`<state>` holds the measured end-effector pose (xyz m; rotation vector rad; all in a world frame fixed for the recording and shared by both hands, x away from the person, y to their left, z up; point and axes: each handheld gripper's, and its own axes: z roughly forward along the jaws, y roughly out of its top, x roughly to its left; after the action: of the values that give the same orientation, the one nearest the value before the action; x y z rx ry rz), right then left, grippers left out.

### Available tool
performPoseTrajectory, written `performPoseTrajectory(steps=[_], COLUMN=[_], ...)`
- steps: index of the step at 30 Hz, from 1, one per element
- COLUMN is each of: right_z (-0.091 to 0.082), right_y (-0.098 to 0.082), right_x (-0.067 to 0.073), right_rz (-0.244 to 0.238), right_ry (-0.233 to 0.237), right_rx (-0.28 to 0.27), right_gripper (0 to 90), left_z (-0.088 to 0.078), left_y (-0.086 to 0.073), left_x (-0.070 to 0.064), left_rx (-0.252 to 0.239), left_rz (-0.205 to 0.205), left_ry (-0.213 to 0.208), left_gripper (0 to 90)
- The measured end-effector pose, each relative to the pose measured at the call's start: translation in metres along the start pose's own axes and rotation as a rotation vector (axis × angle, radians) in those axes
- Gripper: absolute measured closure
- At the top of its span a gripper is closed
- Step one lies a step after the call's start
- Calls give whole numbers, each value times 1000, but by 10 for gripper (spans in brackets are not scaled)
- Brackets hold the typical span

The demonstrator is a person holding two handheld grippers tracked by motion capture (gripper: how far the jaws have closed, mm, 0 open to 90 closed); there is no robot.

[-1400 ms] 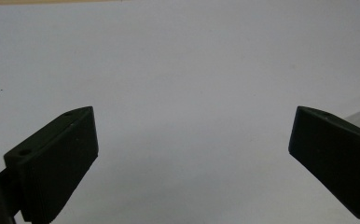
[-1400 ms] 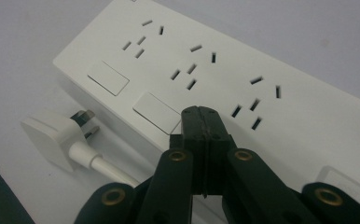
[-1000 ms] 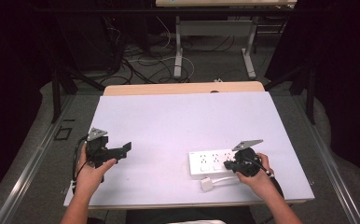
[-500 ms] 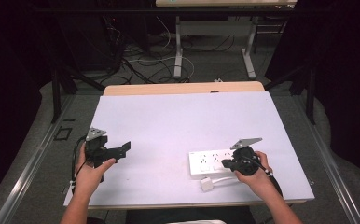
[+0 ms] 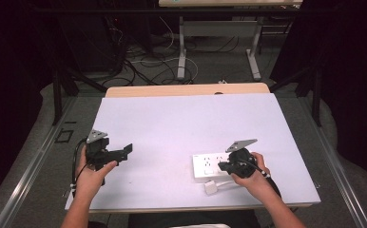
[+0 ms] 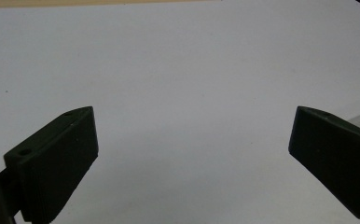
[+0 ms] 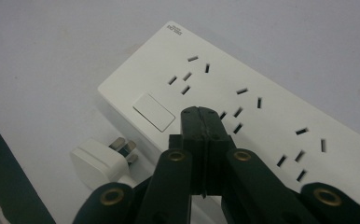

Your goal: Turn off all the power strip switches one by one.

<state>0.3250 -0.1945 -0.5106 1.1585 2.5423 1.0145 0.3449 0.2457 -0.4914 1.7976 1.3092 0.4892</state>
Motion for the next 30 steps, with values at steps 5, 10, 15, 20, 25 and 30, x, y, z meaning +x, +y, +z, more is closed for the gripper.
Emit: performPoseTrajectory(steps=[5, 10, 15, 20, 25, 30], right_z=[3, 6, 8, 9, 12, 12], right_y=[0, 0, -1, -1, -2, -3], right_x=[1, 3, 4, 4, 5, 4], right_rz=[-13, -16, -13, -15, -15, -14], right_ry=[8, 13, 10, 14, 16, 24], right_rx=[0, 10, 14, 20, 25, 40], right_gripper=[900, 900, 900, 900, 900, 900], left_z=[0, 0, 0, 0, 0, 1], left_y=[0, 0, 0, 0, 0, 0], left_x=[0, 0, 0, 0, 0, 0], left_rx=[-4, -4, -2, -1, -4, -1], left_rz=[1, 1, 0, 1, 2, 2], left_ry=[1, 2, 2, 1, 2, 3], left_gripper=[13, 13, 13, 13, 13, 13])
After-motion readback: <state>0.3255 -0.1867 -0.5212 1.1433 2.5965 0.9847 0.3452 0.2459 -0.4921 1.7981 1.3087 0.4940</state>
